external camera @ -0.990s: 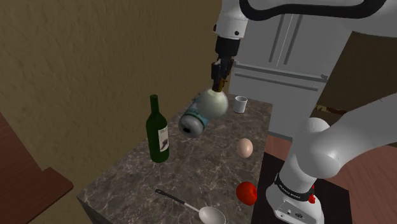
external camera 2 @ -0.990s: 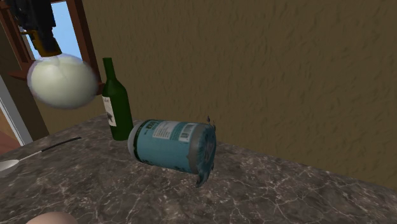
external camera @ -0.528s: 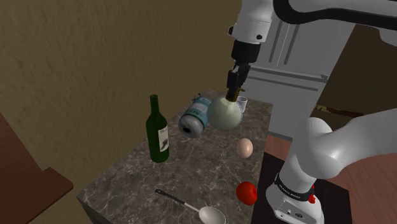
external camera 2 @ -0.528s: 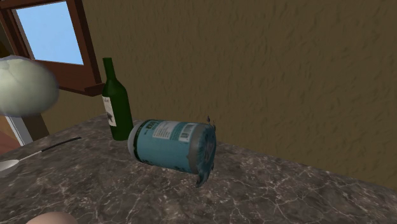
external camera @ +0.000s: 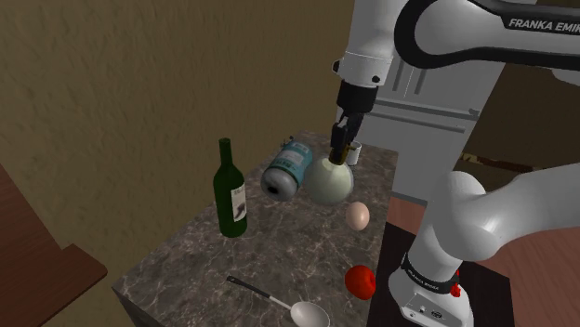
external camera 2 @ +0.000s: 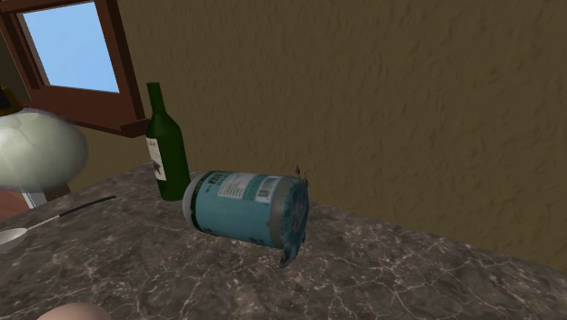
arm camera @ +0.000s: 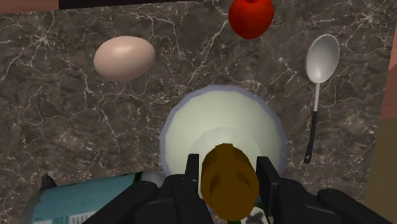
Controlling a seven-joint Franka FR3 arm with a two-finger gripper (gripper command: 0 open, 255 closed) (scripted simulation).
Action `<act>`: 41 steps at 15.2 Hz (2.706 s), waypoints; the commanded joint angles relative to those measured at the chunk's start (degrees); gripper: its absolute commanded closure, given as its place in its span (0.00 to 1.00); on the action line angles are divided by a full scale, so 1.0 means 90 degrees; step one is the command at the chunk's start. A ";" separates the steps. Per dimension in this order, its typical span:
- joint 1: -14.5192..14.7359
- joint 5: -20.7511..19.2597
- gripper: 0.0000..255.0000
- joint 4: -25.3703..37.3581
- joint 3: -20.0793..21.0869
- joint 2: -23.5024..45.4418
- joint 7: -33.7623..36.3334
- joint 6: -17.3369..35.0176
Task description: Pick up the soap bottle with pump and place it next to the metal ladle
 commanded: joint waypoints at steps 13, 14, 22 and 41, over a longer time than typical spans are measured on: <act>0.0054 0.0107 1.00 -0.1332 0.0094 -0.0279 -0.0058 0.1058; 0.0058 0.0117 1.00 -0.1422 0.0102 -0.0287 -0.0062 0.1138; 0.0101 0.0204 1.00 -0.2106 0.0178 -0.0292 -0.0091 0.1817; 0.0189 0.0377 1.00 -0.3055 0.0318 -0.0010 -0.0138 0.3044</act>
